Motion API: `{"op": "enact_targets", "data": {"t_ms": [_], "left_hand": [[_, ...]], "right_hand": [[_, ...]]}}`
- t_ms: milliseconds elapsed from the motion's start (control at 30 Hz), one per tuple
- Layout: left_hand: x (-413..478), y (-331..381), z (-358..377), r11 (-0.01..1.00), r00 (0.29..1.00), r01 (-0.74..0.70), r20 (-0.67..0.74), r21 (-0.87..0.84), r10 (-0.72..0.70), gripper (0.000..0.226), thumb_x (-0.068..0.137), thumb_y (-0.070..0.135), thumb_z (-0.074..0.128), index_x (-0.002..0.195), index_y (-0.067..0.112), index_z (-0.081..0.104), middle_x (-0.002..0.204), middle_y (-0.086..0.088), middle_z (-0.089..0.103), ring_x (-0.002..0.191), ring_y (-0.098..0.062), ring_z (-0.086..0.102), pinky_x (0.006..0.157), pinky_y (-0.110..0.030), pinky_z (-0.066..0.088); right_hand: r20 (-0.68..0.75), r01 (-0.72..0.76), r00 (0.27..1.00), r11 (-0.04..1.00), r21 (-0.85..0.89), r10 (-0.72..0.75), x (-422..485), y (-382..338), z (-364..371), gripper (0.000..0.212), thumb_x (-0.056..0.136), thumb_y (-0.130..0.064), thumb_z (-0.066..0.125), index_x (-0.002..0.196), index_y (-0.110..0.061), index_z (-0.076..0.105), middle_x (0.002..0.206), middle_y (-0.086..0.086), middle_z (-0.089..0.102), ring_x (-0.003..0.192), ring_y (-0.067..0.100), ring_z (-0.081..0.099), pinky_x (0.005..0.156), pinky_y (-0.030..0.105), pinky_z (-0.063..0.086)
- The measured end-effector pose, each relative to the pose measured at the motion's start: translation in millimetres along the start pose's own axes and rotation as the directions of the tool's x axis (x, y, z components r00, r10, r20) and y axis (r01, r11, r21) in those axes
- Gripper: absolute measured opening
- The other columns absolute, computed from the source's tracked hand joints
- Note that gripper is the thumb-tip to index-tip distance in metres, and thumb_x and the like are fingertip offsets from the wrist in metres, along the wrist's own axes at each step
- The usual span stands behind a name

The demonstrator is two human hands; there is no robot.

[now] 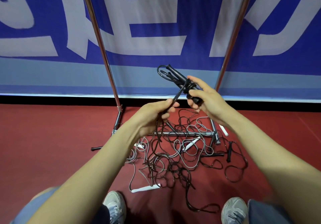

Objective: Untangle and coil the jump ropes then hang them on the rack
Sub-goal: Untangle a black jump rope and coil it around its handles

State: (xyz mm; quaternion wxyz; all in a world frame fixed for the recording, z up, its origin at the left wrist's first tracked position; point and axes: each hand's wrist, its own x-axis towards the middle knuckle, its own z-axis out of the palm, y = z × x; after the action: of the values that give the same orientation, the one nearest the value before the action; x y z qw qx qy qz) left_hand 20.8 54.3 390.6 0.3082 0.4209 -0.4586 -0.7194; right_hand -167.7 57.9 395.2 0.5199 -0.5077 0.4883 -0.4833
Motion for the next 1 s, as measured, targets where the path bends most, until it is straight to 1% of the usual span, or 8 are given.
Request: {"op": "enact_targets", "data": {"t_ms": [133,200,367,567,733,800,900,1000], "left_hand": [[-1.1,0.9,-5.2,0.997,0.998,0.053,-0.014,-0.061,-0.054,0.008,0.091,0.013,0.059,0.090,0.016,0.067,0.074,0.006,0.070,0.071,-0.007,0.062,0.074,-0.022,0.043],[-0.9,-0.4,-6.9,0.999,0.998,0.006,-0.054,-0.036,-0.008,0.006,0.090,0.012,0.062,0.089,0.014,0.067,0.076,0.004,0.070,0.070,-0.008,0.065,0.076,-0.024,0.045],[-2.1,-6.7,-6.7,0.946,0.962,-0.242,-0.077,0.217,0.263,0.014,0.089,0.024,0.065,0.088,0.011,0.070,0.065,0.003,0.056,0.053,-0.008,0.038,0.056,-0.018,0.030],[-5.3,-9.7,-11.9,0.930,0.937,-0.222,-0.201,0.293,0.287,0.032,0.073,0.045,0.074,0.067,0.015,0.065,0.062,-0.005,0.048,0.055,-0.012,0.034,0.057,-0.024,0.028],[-4.1,-11.7,-15.3,0.928,0.949,-0.232,-0.143,0.291,0.281,0.009,0.085,0.021,0.070,0.079,0.015,0.069,0.063,0.007,0.060,0.059,-0.009,0.043,0.062,-0.024,0.034],[-6.9,-11.2,-17.1,0.909,0.949,-0.262,-0.083,0.323,0.303,0.011,0.088,0.012,0.065,0.084,0.019,0.072,0.070,0.006,0.065,0.064,-0.006,0.052,0.066,-0.020,0.039],[-16.7,3.4,-28.0,0.776,0.919,-0.374,0.093,0.508,0.383,0.015,0.089,-0.001,0.061,0.090,0.013,0.068,0.082,0.004,0.067,0.072,0.005,0.062,0.069,-0.011,0.047],[-17.4,15.5,-34.3,0.773,0.938,-0.346,0.197,0.531,0.284,0.009,0.078,0.001,0.073,0.082,0.009,0.072,0.074,0.005,0.069,0.068,-0.005,0.062,0.067,-0.018,0.048]], "right_hand": [[0.036,0.022,0.999,1.000,-0.019,-0.022,-3.1,-2.8,1.2,0.047,0.098,-0.007,0.044,0.140,-0.030,0.043,0.061,0.003,0.057,0.051,0.015,0.043,0.049,0.027,0.032],[0.055,0.026,0.998,1.000,-0.007,-0.025,-6.0,-5.1,2.8,0.047,0.099,-0.007,0.044,0.139,-0.031,0.043,0.063,0.005,0.056,0.052,0.015,0.043,0.049,0.025,0.032],[0.090,0.080,0.992,0.993,0.091,-0.088,-15.5,-13.1,7.0,0.042,0.099,-0.004,0.041,0.132,-0.031,0.041,0.071,0.005,0.053,0.055,0.011,0.047,0.049,0.021,0.032],[0.151,0.097,0.982,0.985,0.140,-0.118,-22.7,-16.9,13.7,0.028,0.097,0.000,0.041,0.111,-0.024,0.043,0.068,0.000,0.053,0.054,0.011,0.045,0.049,0.020,0.028],[0.301,-0.032,0.953,0.979,0.204,-0.032,-27.2,-19.2,10.4,0.025,0.082,-0.011,0.051,0.104,-0.022,0.046,0.069,0.002,0.054,0.052,0.011,0.044,0.048,0.020,0.026],[0.376,-0.109,0.926,0.973,0.204,0.026,-29.3,-19.7,6.5,0.023,0.081,-0.011,0.052,0.101,-0.021,0.049,0.071,0.005,0.052,0.051,0.011,0.043,0.048,0.021,0.024],[0.503,-0.221,0.851,0.972,0.079,0.153,-33.5,-21.9,1.9,0.021,0.079,-0.009,0.052,0.097,-0.020,0.050,0.075,0.008,0.049,0.050,0.011,0.041,0.051,0.026,0.017],[0.589,-0.229,0.731,0.937,-0.266,0.346,-35.2,-21.6,-0.5,0.026,0.084,-0.011,0.055,0.108,-0.016,0.044,0.058,0.002,0.049,0.049,0.012,0.035,0.046,0.023,0.019]]}}
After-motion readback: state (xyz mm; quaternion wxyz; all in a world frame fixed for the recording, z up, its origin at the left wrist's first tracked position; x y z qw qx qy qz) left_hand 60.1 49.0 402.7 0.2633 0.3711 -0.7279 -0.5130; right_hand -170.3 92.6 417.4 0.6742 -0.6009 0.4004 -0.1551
